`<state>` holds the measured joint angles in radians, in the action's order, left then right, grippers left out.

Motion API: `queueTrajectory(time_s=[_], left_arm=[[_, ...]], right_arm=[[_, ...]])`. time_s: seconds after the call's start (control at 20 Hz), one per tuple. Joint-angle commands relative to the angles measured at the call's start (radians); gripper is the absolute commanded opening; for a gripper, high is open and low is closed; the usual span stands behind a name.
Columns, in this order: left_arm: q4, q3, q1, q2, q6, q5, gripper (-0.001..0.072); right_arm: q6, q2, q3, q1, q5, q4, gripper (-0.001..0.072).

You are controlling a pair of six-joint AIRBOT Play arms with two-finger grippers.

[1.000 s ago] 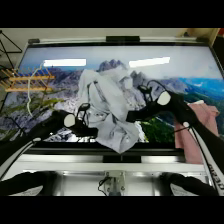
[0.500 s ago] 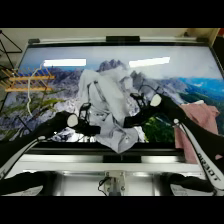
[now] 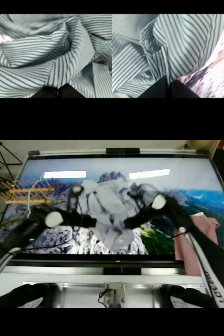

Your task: Fold the shirts.

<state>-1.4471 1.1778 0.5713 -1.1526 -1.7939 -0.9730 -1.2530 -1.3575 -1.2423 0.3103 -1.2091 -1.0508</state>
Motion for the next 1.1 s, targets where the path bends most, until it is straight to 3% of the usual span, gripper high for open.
queueTrajectory(time_s=[0.0, 0.2, 0.35, 0.65, 0.85, 1.05], left_arm=[[-0.147, 0.279, -0.034, 0.135, 0.009, -0.047, 0.0054], [-0.095, 0.602, -0.004, 0.256, 0.009, 0.159, 0.0054], [-0.056, 0.653, 0.092, 0.307, 0.013, 0.231, 0.0054], [-0.175, 0.594, 0.146, 0.296, 0.026, -0.129, 0.0054], [-0.195, 0.463, 0.146, 0.296, 0.026, -0.148, 0.0054], [-0.2, 0.286, 0.146, 0.296, -0.003, -0.147, 0.0054]], right_arm=[[0.002, 0.135, -0.257, -0.105, 0.062, -0.031, 0.0065], [0.019, 0.31, -0.519, -0.172, 0.426, 0.02, 0.0065], [0.043, 0.386, -0.577, -0.145, 0.617, 0.06, 0.0065], [0.034, 0.329, -0.584, -0.143, 0.489, 0.039, 0.0065], [-0.07, 0.171, -0.584, -0.143, 0.422, 0.077, 0.0065], [-0.096, -0.005, -0.584, -0.12, 0.464, 0.393, 0.0065]])
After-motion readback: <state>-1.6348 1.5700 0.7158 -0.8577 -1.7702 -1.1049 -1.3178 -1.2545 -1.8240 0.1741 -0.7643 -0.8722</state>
